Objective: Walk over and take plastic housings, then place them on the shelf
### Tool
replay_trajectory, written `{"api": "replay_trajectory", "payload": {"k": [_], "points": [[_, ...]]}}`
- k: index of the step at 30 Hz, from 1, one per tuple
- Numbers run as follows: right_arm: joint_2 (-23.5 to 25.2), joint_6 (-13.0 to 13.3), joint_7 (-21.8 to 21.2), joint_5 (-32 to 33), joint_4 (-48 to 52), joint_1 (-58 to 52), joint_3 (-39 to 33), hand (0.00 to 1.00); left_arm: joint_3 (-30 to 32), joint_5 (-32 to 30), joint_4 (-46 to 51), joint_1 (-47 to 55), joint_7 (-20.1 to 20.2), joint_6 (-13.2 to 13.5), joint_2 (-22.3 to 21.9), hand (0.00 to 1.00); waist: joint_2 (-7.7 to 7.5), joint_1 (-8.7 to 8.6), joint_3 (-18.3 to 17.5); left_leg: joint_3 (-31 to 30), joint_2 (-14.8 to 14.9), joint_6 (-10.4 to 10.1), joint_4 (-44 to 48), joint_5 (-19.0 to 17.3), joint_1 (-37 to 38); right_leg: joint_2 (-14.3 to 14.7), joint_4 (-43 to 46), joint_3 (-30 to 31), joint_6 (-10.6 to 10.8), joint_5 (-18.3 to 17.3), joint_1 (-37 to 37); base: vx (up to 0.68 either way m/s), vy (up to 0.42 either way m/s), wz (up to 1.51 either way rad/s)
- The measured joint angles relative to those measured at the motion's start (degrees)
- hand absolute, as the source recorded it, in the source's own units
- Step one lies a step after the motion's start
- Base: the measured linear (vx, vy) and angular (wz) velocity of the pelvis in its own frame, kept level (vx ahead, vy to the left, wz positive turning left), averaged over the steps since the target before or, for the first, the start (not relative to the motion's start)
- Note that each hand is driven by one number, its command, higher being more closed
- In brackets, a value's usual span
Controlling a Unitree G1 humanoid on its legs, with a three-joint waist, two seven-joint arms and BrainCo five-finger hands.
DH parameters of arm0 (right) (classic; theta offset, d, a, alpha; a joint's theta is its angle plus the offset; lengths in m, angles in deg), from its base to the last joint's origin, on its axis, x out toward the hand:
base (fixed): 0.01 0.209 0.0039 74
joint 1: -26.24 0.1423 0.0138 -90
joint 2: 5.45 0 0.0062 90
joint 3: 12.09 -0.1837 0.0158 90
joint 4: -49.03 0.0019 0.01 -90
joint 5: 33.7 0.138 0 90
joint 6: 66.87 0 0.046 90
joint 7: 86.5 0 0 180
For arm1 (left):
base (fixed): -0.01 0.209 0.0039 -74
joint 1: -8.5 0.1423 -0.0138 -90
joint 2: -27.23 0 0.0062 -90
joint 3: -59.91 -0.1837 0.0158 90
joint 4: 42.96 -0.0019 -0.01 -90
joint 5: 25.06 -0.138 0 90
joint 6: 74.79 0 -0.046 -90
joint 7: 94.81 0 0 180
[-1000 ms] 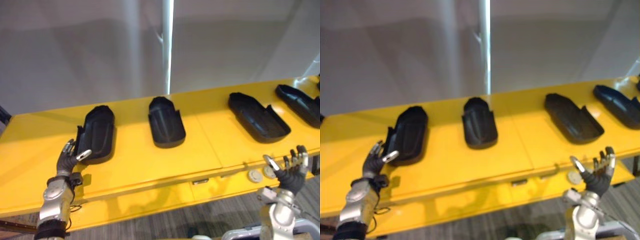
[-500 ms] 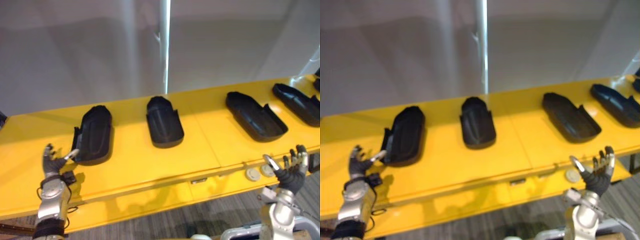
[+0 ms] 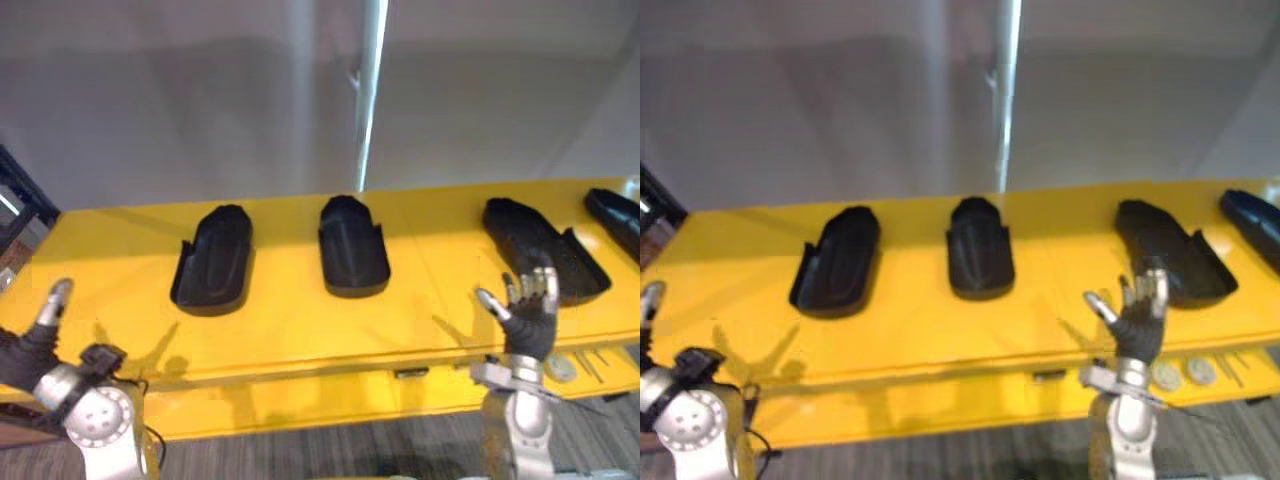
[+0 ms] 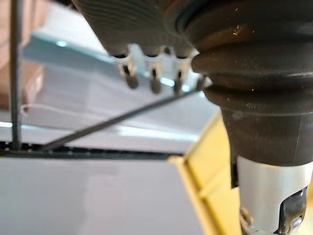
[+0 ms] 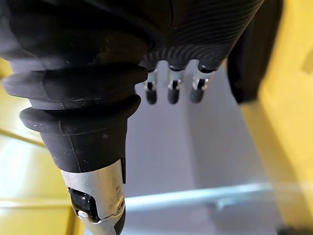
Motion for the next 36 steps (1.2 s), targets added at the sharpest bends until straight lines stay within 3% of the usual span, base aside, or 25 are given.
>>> {"api": "replay_trajectory", "payload": {"k": [4, 11, 15, 23, 27, 32, 34, 35, 36], "points": [[-0.01, -0.27, 2.38, -2.13, -1.82, 0.98, 0.05, 0.00, -1.36, -0.16, 3.66, 0.02, 1.98, 3.56, 0.00, 0.00, -0.05, -0.07, -0.03, 0.05, 0.14, -0.12, -0.11, 0.12, 0.02, 0.05, 0.02, -0.01, -0.02, -0.01, -0.13, 0.01, 0.000, 0.02], [0.01, -3.11, 6.30, -3.29, -2.51, 0.79, -0.36, 0.00, -11.77, 0.78, 4.79, -2.20, 6.28, 4.21, 0.11, 0.00, -0.75, -0.99, -0.20, 3.45, 0.37, -0.43, -0.23, -0.14, 0.10, 0.92, 0.50, 3.39, 0.16, 0.64, -2.15, 0.01, 0.006, -0.21], [1.67, -3.55, 8.67, -4.13, -0.95, -2.97, -5.17, 0.00, -20.74, 2.58, 4.02, -3.29, 8.75, 3.77, 0.12, 0.00, -1.72, -3.95, -0.08, 8.10, 1.11, -0.74, 1.16, -1.64, 0.25, 1.99, 0.53, 8.02, 0.02, 1.50, -4.05, -0.02, -0.003, -0.57], [4.40, -1.33, 7.66, 2.86, 3.44, -13.66, -10.46, 0.00, -30.42, 2.50, -0.68, -8.95, 9.03, 1.88, 0.05, 0.00, -1.02, -9.70, 0.61, 17.45, 3.04, -1.89, 3.81, -4.64, 2.22, 4.80, 0.52, 16.79, -0.52, 2.47, -6.46, -0.04, -0.017, -0.64], [5.92, 0.46, 4.60, 4.81, 4.75, -15.89, -10.15, 0.00, -33.78, 2.50, -2.43, -11.92, 8.62, 0.67, -0.04, 0.00, -0.16, -10.75, 1.04, 19.47, 3.79, -2.28, 3.83, -4.91, 3.15, 6.04, 0.50, 18.87, -0.86, 2.78, -6.81, -0.04, -0.035, -0.30], [5.65, 0.54, 2.15, 4.69, 4.75, -14.51, -6.42, 0.00, -36.24, 2.31, -2.64, -12.63, 7.53, -1.52, -1.45, 0.00, 0.23, -9.73, 1.30, 18.43, 3.82, -2.15, 5.05, -5.27, 2.57, 6.81, -0.01, 19.17, -1.08, 2.58, -7.34, -0.09, -0.049, -0.06], [5.18, 0.52, 0.90, 4.56, 4.78, -12.10, -4.05, 0.00, -35.23, 1.87, -2.12, -11.06, 6.38, -2.37, -1.10, 0.00, -0.45, -7.72, 1.31, 9.22, 3.98, 0.54, 12.06, -6.85, -1.11, 6.87, 0.01, 22.03, -1.35, 2.50, -8.17, -0.07, -0.022, -0.57], [3.50, 0.45, -0.34, 4.52, 4.60, -9.11, -2.81, 0.00, -33.61, 1.87, -1.22, -8.92, 5.31, -2.70, -1.05, 0.00, -0.04, -6.17, 1.54, 1.36, 3.71, 3.25, 17.17, -8.59, -3.82, 7.44, 0.03, 24.28, -1.40, 2.72, -8.88, -0.06, 0.017, -0.96], [1.59, 0.43, -1.43, 4.51, 4.31, -6.56, -2.00, 0.00, -31.79, 1.87, -0.07, -6.09, 4.50, -2.75, -1.06, 0.00, 0.58, -5.11, 1.70, -4.76, 3.15, 4.32, 21.99, -10.01, -6.04, 7.82, 0.18, 26.48, -1.46, 2.68, -9.20, -0.06, 0.063, -0.93]]}}
